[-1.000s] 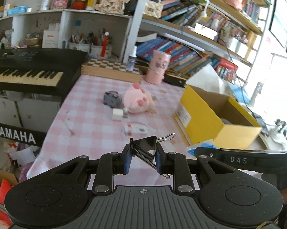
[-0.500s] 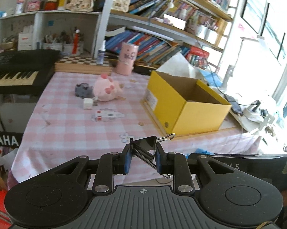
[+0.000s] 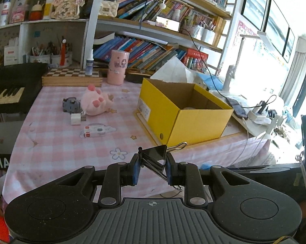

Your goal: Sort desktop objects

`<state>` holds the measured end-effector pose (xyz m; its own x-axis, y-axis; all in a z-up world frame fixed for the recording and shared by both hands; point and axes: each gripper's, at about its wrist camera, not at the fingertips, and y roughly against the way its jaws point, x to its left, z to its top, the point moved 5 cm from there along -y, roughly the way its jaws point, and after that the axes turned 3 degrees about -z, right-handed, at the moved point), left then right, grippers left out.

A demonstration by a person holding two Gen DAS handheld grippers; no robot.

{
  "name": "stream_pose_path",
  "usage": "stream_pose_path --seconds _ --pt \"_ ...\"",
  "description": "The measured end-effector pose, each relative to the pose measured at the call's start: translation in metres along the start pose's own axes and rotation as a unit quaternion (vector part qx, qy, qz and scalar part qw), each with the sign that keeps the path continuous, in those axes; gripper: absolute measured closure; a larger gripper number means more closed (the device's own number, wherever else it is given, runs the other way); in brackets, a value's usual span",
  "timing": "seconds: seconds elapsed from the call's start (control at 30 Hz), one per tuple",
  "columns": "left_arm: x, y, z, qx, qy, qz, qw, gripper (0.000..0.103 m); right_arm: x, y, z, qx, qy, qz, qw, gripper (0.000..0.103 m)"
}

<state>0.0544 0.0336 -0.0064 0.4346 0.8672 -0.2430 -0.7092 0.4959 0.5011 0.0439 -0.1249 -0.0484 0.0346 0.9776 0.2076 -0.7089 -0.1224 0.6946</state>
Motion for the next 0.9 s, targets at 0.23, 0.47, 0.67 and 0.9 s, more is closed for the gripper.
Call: stream_pose_path --seconds 0.23,0.47,0.67,0.9 --pt "-0.014 -0.021 0.008 0.008 -0.009 -0.007 0.9999 0.079 -0.013 -0.004 0.009 0.003 0.004 0.003 1.0 0.065" --pt "-0.037 -0.051 0.019 0.015 -0.024 -0.018 0.9994 0.079 -0.049 -0.013 0.022 0.017 -0.019 -0.01 1.0 0.065" --pt "-0.059 -0.076 0.033 0.008 -0.035 -0.021 0.9991 0.079 -0.08 -0.015 0.037 0.011 -0.027 -0.018 0.999 0.065" --pt "-0.085 -0.107 0.055 -0.01 -0.045 -0.022 0.9987 0.079 -0.116 -0.02 0.064 -0.006 -0.025 -0.028 0.999 0.065"
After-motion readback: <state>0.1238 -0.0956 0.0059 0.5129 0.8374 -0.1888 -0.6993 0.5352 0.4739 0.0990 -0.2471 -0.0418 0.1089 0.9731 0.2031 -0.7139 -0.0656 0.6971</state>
